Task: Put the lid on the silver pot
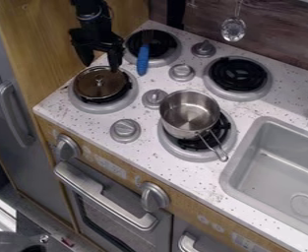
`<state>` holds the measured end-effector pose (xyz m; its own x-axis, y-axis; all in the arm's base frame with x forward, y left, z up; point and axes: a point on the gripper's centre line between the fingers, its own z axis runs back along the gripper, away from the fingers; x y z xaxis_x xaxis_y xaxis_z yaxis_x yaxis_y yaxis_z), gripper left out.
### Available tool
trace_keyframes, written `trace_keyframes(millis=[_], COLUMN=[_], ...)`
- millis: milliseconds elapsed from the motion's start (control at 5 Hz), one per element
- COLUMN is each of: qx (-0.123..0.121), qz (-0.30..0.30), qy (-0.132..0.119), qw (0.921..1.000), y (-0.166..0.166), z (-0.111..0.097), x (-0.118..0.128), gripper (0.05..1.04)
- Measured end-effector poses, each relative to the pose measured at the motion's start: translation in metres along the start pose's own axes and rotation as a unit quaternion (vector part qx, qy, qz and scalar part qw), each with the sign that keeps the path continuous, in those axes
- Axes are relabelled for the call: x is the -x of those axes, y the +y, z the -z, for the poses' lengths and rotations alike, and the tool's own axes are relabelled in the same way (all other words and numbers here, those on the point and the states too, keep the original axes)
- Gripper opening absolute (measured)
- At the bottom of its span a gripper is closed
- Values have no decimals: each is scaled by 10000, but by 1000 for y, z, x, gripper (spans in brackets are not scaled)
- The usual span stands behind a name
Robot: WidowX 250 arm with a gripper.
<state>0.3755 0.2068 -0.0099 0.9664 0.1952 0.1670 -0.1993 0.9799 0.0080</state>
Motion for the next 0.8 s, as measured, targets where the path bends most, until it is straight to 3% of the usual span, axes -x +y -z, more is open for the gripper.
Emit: trace_keyframes(millis=[200, 400, 600, 800], qx=[-113, -38, 9, -12], qz=[-94, -110, -51, 14], qy=[193, 459, 549, 638], qw=[9997, 9989, 9985, 9980], y=[8, 11, 11, 12], z=[22, 40, 41, 40], x=[-5, -8, -11, -8], gripper=[998, 984, 873, 599])
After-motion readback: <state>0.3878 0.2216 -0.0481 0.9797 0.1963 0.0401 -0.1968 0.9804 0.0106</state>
